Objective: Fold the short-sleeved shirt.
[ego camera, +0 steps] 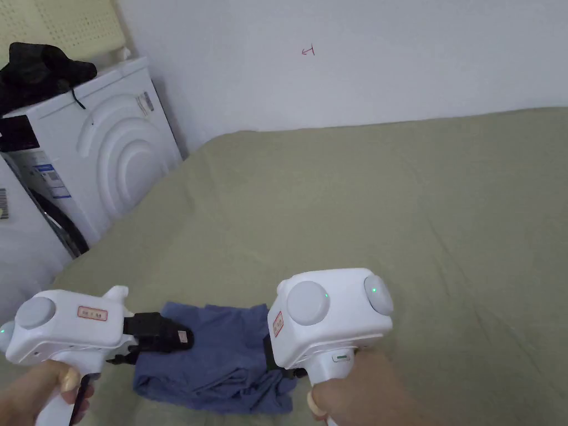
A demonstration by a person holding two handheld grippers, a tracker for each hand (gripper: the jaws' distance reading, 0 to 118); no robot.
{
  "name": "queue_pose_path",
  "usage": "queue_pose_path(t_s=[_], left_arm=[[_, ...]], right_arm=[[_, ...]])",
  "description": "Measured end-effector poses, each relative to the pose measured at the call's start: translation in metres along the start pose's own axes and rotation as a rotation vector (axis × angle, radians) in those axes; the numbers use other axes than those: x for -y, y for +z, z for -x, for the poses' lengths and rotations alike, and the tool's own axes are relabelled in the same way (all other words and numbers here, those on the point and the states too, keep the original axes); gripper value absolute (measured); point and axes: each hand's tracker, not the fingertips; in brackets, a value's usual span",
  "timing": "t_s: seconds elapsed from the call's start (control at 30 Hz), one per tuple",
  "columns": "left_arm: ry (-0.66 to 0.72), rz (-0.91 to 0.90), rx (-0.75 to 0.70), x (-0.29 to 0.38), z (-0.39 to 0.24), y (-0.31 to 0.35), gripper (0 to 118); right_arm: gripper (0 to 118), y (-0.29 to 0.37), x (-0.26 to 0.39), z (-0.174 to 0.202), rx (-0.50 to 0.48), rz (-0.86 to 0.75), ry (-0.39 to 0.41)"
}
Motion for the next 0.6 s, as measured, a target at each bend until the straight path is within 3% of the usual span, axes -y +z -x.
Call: queue_pose_path(t_s=[0.07,0.1,0.2,0.23,0.27,0.3,0.33,0.37,0.6], left_arm=[[-0.008,0.005,-0.121,-0.002,0.005,0.0,99],[-0.005,0.004,-0.153,-0.001,0.007,0.003,106],[0.068,-0.004,-0.221,-0.001,0.013,0.024,103],[0.09,-0.043,-0.235,0.002,0.009,0.034,99],[0.09,-0.068,-0.224,0.006,0.003,0.042,87],[0.071,-0.133,-0.158,0.011,-0.005,0.053,52],[0.055,-0.168,-0.13,0.017,-0.017,0.058,9],[0.026,-0.178,-0.115,0.021,-0.031,0.058,0],[-0.177,-0.124,-0.122,0.077,-0.169,0.001,0]], right_arm=[[0,0.003,-0.001,-0.001,-0.009,-0.008,-0.007],[0,0.005,-0.001,-0.001,-0.009,-0.009,-0.007],[0,0.02,0.006,-0.011,0.003,-0.02,0.005],[0,0.026,0.009,-0.017,0.013,-0.026,0.005],[0,0.032,0.013,-0.024,0.018,-0.031,0.002],[0,0.04,0.019,-0.035,0.028,-0.038,-0.004],[0,0.045,0.024,-0.044,0.035,-0.041,-0.008],[0,0.051,0.029,-0.054,0.049,-0.042,-0.019],[0,0.118,0.087,-0.146,0.139,-0.073,-0.112]])
